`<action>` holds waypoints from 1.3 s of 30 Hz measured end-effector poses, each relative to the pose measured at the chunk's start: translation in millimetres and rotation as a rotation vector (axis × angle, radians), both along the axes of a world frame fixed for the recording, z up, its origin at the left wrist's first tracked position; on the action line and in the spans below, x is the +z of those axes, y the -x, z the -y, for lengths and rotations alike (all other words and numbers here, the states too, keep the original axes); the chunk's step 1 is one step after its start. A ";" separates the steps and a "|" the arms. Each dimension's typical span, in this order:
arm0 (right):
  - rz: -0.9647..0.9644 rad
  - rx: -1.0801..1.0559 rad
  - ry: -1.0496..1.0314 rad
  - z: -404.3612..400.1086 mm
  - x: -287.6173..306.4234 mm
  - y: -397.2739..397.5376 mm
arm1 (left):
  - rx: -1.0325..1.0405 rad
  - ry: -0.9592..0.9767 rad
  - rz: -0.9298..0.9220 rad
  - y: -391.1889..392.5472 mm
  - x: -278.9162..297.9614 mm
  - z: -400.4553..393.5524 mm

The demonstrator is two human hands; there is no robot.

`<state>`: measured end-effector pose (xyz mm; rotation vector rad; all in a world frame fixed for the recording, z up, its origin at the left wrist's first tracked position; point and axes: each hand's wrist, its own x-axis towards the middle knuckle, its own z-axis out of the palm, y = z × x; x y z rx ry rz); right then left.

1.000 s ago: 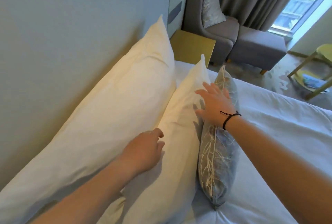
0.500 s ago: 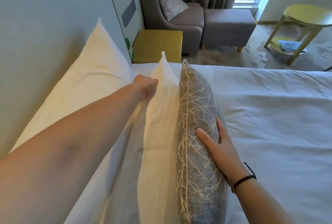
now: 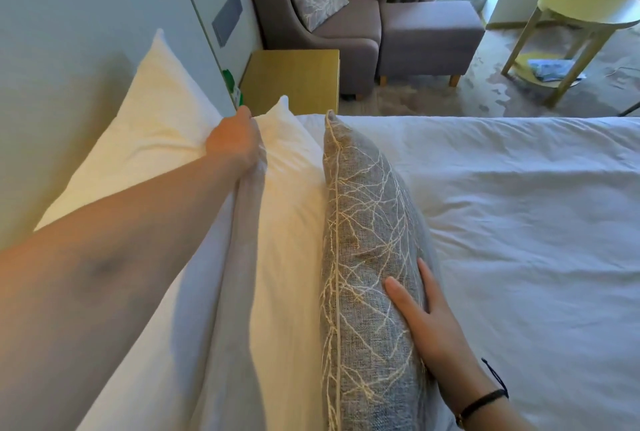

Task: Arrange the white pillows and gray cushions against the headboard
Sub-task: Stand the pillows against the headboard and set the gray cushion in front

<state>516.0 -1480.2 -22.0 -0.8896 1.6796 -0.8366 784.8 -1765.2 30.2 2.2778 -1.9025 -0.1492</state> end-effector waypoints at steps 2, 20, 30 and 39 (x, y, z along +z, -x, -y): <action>0.016 0.008 0.000 0.4 -3.6 0.6 | -0.031 -0.003 -0.045 9.0 12.1 -15.8; 0.015 0.121 -0.148 9.6 -61.5 44.1 | -0.312 -0.220 -0.364 77.3 29.0 -272.8; 0.150 0.154 -0.110 39.9 -62.5 -50.0 | -0.181 0.027 -0.471 -15.9 66.6 -260.6; 0.070 0.193 -0.211 43.6 -72.3 -44.0 | -0.174 -0.055 -0.266 11.2 24.0 -233.5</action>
